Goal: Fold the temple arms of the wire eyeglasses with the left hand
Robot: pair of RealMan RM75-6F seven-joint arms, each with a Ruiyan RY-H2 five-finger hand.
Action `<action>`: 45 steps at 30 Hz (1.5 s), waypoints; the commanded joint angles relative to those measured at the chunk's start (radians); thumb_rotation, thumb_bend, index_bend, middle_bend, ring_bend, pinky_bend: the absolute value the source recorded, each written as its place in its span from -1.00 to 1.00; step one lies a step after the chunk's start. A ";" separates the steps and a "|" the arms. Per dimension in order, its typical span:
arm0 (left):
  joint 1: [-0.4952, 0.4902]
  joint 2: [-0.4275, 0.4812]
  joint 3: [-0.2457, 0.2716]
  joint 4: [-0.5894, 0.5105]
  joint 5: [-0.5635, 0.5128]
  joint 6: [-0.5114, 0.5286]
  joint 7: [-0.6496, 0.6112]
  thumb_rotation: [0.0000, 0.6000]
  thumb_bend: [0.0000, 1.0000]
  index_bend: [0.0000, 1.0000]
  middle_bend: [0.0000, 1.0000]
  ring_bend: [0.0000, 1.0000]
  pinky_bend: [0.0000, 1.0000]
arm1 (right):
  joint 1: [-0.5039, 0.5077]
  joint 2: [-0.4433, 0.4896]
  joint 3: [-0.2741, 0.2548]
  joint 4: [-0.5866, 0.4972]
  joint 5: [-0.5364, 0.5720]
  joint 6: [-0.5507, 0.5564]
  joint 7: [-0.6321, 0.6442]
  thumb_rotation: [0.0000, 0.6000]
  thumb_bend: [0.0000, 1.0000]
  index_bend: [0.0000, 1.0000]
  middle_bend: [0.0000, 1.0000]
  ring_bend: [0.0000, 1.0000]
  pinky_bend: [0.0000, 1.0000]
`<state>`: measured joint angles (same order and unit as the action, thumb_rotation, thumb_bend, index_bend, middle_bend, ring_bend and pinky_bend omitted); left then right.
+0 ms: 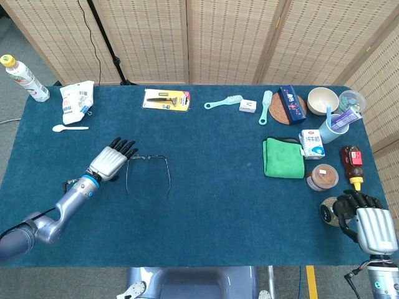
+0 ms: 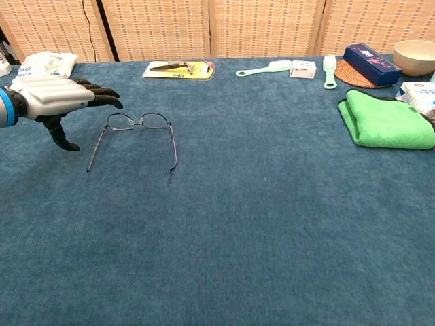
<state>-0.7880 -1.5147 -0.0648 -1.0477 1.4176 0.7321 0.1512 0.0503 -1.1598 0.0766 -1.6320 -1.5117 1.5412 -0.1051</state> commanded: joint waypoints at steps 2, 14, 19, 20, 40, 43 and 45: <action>-0.019 -0.027 0.004 0.028 0.008 -0.011 -0.009 0.96 -0.61 -0.77 -1.00 -1.00 -1.00 | -0.005 0.003 -0.001 -0.002 0.004 0.004 -0.002 1.00 -0.04 -0.29 -0.44 -0.39 -0.37; -0.050 -0.088 0.009 0.095 0.010 -0.025 -0.034 0.98 -0.61 -0.72 -1.00 -1.00 -1.00 | -0.018 0.013 -0.001 -0.008 0.010 0.017 -0.007 1.00 -0.04 -0.29 -0.44 -0.39 -0.37; -0.059 -0.104 0.012 0.111 0.014 -0.024 -0.042 0.99 -0.61 -0.63 -1.00 -1.00 -1.00 | -0.023 0.015 -0.002 -0.010 0.013 0.020 -0.008 1.00 -0.04 -0.29 -0.44 -0.39 -0.37; -0.061 -0.106 0.013 0.113 0.014 -0.024 -0.043 0.99 -0.61 -0.62 -1.00 -1.00 -1.00 | -0.024 0.016 -0.001 -0.010 0.013 0.021 -0.008 1.00 -0.04 -0.29 -0.44 -0.39 -0.37; -0.057 -0.110 0.027 0.111 0.010 -0.010 -0.072 1.00 -0.61 -0.32 -1.00 -1.00 -1.00 | -0.028 0.018 -0.001 -0.016 0.009 0.022 -0.009 1.00 -0.04 -0.27 -0.44 -0.39 -0.37; -0.055 -0.110 0.028 0.113 0.011 -0.006 -0.076 1.00 -0.61 -0.25 -0.98 -1.00 -1.00 | -0.028 0.018 -0.002 -0.016 0.007 0.022 -0.009 1.00 -0.04 -0.26 -0.44 -0.39 -0.37; -0.053 -0.111 0.028 0.115 0.011 0.000 -0.078 1.00 -0.61 -0.20 -0.97 -1.00 -1.00 | -0.028 0.018 -0.001 -0.016 0.006 0.023 -0.008 1.00 -0.04 -0.25 -0.44 -0.39 -0.37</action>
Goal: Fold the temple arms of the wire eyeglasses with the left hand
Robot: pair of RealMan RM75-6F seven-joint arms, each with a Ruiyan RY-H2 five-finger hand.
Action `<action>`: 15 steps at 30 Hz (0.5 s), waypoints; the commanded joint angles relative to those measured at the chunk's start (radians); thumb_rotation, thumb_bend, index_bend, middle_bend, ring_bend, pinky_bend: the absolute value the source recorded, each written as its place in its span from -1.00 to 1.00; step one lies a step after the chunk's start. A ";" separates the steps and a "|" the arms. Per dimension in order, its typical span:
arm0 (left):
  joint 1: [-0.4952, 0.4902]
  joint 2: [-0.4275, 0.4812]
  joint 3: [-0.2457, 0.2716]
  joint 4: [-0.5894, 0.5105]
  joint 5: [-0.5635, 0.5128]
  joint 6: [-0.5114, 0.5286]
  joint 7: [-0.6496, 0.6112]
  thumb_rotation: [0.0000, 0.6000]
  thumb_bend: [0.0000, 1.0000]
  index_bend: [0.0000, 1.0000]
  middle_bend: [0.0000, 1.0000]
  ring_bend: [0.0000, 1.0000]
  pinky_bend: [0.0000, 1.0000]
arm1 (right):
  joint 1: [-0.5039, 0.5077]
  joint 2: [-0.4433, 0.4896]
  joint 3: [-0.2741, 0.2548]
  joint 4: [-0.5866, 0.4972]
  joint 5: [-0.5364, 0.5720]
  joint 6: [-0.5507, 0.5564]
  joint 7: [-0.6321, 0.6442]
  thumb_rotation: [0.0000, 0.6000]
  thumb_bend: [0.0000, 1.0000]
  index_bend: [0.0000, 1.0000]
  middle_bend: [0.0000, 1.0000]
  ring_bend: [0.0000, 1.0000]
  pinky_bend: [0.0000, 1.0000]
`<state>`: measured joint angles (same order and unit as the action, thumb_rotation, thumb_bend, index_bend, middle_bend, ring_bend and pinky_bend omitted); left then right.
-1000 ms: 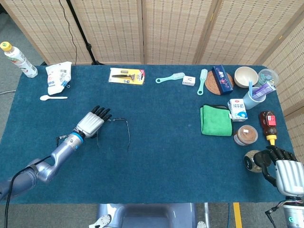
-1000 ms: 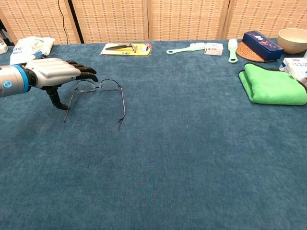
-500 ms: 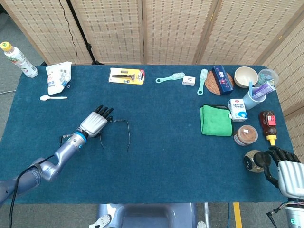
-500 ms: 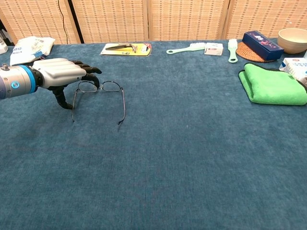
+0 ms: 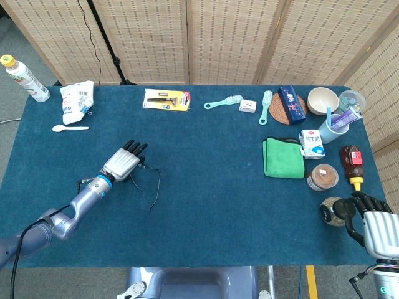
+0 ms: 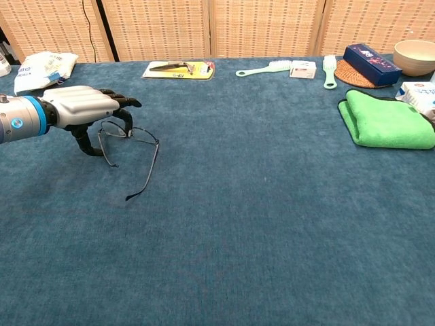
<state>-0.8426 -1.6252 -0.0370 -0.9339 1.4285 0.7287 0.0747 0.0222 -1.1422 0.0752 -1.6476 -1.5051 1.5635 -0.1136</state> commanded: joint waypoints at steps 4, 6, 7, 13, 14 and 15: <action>0.005 -0.002 0.001 0.003 0.000 0.012 -0.003 1.00 -0.60 -0.13 -0.94 -1.00 -1.00 | -0.001 0.002 0.000 -0.002 -0.003 0.002 0.001 1.00 -0.04 -0.25 -0.44 -0.39 -0.37; 0.009 -0.003 0.001 0.001 -0.001 0.019 -0.001 1.00 -0.59 -0.10 -0.92 -1.00 -1.00 | -0.002 0.003 -0.001 -0.003 -0.004 0.003 0.002 1.00 -0.04 -0.25 -0.44 -0.39 -0.37; 0.009 -0.004 0.001 0.000 -0.001 0.021 0.000 1.00 -0.59 -0.08 -0.92 -1.00 -1.00 | -0.003 0.004 -0.001 -0.003 -0.005 0.004 0.003 1.00 -0.04 -0.25 -0.44 -0.39 -0.37; 0.010 -0.004 -0.005 -0.014 -0.003 0.035 0.008 1.00 -0.56 0.00 -0.87 -1.00 -1.00 | -0.007 0.008 -0.002 -0.005 -0.008 0.011 0.008 1.00 -0.04 -0.24 -0.44 -0.39 -0.36; 0.010 -0.003 -0.006 -0.016 -0.004 0.036 0.010 1.00 -0.56 0.02 -0.86 -1.00 -1.00 | -0.008 0.008 -0.002 -0.005 -0.008 0.012 0.008 1.00 -0.04 -0.24 -0.44 -0.39 -0.36; 0.009 -0.003 -0.007 -0.020 -0.005 0.037 0.012 1.00 -0.55 0.03 -0.86 -1.00 -1.00 | -0.009 0.009 -0.002 -0.005 -0.009 0.013 0.010 1.00 -0.04 -0.24 -0.44 -0.39 -0.36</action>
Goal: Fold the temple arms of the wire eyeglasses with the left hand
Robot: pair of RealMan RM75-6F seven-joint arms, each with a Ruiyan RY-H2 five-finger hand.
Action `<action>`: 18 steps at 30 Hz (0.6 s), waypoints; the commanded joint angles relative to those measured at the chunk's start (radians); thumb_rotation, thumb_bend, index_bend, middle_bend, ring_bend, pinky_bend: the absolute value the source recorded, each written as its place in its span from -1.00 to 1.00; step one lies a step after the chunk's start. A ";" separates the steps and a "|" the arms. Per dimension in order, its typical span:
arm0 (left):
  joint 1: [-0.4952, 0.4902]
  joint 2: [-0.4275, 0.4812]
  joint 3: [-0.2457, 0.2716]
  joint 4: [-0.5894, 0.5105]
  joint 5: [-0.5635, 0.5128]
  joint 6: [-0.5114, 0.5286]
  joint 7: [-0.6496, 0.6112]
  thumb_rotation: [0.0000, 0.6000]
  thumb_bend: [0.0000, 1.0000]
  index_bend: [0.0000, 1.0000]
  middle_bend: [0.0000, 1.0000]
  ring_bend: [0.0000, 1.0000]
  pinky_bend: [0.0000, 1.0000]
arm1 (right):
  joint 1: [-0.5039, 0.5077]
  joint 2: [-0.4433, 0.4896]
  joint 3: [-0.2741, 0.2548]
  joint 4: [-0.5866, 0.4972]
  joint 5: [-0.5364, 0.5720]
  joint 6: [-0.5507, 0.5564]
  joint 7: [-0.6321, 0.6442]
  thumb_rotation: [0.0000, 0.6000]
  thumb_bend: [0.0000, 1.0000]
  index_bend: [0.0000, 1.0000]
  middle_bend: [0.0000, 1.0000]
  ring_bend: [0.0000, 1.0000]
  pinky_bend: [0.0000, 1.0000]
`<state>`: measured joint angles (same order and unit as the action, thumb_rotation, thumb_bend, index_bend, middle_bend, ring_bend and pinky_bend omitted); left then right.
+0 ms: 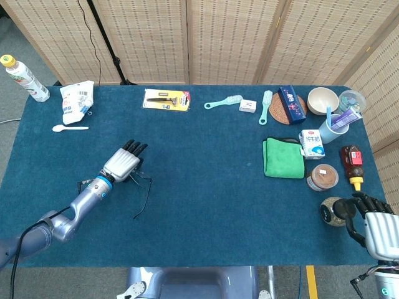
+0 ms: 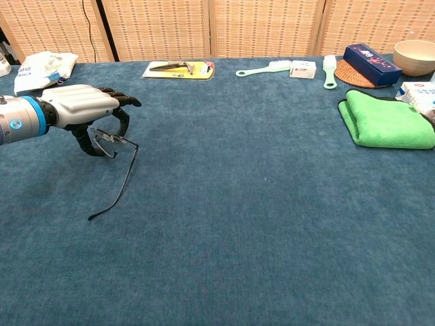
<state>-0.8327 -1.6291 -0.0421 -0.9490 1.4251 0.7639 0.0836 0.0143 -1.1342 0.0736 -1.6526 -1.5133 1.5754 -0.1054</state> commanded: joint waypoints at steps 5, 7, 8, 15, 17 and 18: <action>-0.003 0.008 -0.003 -0.023 -0.003 0.004 0.017 1.00 -0.54 0.04 -0.84 -0.98 -1.00 | -0.006 0.003 -0.001 0.002 -0.002 0.007 0.009 1.00 -0.04 -0.23 -0.44 -0.39 -0.35; -0.005 0.011 -0.005 -0.031 -0.004 0.004 0.023 1.00 -0.53 0.05 -0.83 -0.97 -1.00 | -0.008 0.003 -0.002 0.004 -0.002 0.009 0.012 1.00 -0.04 -0.23 -0.44 -0.39 -0.35; -0.005 0.012 -0.006 -0.034 -0.006 0.004 0.026 1.00 -0.52 0.05 -0.82 -0.96 -1.00 | -0.008 0.003 -0.002 0.004 -0.002 0.009 0.013 1.00 -0.04 -0.23 -0.44 -0.39 -0.35; -0.015 0.013 -0.013 -0.052 -0.014 -0.001 0.054 1.00 -0.47 0.09 -0.81 -0.96 -1.00 | -0.012 0.002 -0.002 0.011 -0.001 0.010 0.021 1.00 -0.04 -0.22 -0.44 -0.39 -0.34; -0.018 0.012 -0.014 -0.052 -0.016 -0.003 0.060 1.00 -0.47 0.10 -0.81 -0.96 -1.00 | -0.013 0.002 -0.002 0.012 0.000 0.011 0.021 1.00 -0.04 -0.22 -0.44 -0.39 -0.34; -0.019 0.011 -0.015 -0.052 -0.017 -0.004 0.064 1.00 -0.47 0.10 -0.81 -0.96 -1.00 | -0.014 0.002 -0.002 0.013 0.001 0.011 0.022 1.00 -0.04 -0.22 -0.44 -0.39 -0.34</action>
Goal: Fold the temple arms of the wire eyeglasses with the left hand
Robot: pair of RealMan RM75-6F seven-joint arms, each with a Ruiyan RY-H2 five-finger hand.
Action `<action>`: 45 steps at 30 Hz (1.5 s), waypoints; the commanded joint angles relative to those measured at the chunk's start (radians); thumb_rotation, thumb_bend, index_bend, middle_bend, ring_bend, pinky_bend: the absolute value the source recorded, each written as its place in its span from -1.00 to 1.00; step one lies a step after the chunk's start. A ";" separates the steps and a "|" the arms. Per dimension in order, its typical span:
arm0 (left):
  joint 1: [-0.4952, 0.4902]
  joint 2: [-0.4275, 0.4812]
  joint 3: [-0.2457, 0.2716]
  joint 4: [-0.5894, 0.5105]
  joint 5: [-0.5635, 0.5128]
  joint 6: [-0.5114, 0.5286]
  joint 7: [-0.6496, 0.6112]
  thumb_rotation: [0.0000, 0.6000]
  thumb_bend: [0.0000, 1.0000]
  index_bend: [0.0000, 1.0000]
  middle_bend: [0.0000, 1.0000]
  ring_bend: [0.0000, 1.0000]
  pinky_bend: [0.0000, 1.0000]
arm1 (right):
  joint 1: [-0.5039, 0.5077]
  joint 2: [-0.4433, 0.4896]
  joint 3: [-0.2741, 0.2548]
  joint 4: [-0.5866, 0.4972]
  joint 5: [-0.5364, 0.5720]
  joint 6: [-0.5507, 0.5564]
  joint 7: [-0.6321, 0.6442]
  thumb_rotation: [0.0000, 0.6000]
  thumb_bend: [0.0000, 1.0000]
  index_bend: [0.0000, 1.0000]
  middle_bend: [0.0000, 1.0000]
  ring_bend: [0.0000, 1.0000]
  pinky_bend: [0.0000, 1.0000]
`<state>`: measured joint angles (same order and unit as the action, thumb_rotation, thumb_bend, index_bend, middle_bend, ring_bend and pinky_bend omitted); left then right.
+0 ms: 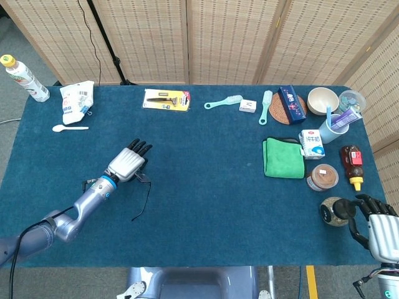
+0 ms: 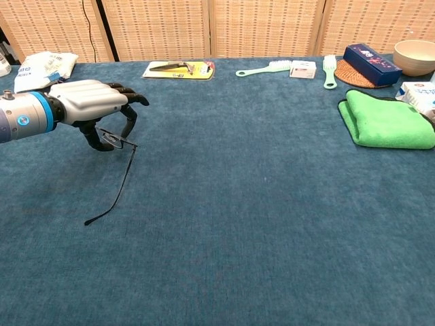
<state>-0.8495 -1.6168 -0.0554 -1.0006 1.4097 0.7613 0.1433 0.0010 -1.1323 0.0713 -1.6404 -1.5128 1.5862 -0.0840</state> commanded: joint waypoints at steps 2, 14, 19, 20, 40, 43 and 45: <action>-0.005 -0.002 -0.003 -0.001 -0.003 -0.003 0.010 1.00 -0.47 0.10 -0.81 -0.95 -1.00 | -0.001 0.000 0.001 0.002 0.002 0.000 0.002 1.00 -0.04 -0.22 -0.44 -0.39 -0.34; -0.039 -0.031 -0.029 -0.006 -0.036 -0.029 0.069 1.00 -0.52 -0.59 -0.91 -1.00 -1.00 | -0.005 0.000 0.002 0.003 0.006 0.001 0.002 1.00 -0.04 -0.23 -0.44 -0.39 -0.34; -0.039 -0.028 -0.036 -0.033 -0.047 -0.023 0.082 1.00 -0.52 -0.78 -1.00 -1.00 -1.00 | -0.010 0.004 0.001 0.000 0.007 0.006 0.000 1.00 -0.04 -0.23 -0.44 -0.39 -0.34; -0.036 -0.020 -0.038 -0.049 -0.050 -0.016 0.083 1.00 -0.52 -0.80 -1.00 -1.00 -1.00 | -0.011 0.005 0.001 -0.002 0.006 0.008 0.000 1.00 -0.04 -0.23 -0.44 -0.39 -0.34; 0.074 0.147 0.040 -0.470 -0.010 0.147 0.262 0.65 -0.53 -0.94 -1.00 -1.00 -1.00 | -0.012 -0.001 -0.005 0.009 -0.011 0.007 0.021 1.00 -0.04 -0.24 -0.44 -0.38 -0.34; 0.091 0.124 0.050 -0.479 -0.017 0.166 0.299 0.60 -0.54 -0.99 -1.00 -1.00 -1.00 | -0.015 0.001 -0.006 0.011 -0.012 0.011 0.026 1.00 -0.04 -0.24 -0.44 -0.39 -0.34; 0.098 0.115 0.054 -0.480 -0.019 0.175 0.314 0.53 -0.55 -1.00 -1.00 -1.00 -1.00 | -0.016 0.001 -0.006 0.012 -0.013 0.012 0.028 1.00 -0.04 -0.24 -0.44 -0.39 -0.34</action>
<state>-0.7578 -1.4944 -0.0060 -1.4772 1.3934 0.9291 0.4496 -0.0150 -1.1311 0.0655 -1.6282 -1.5253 1.5982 -0.0557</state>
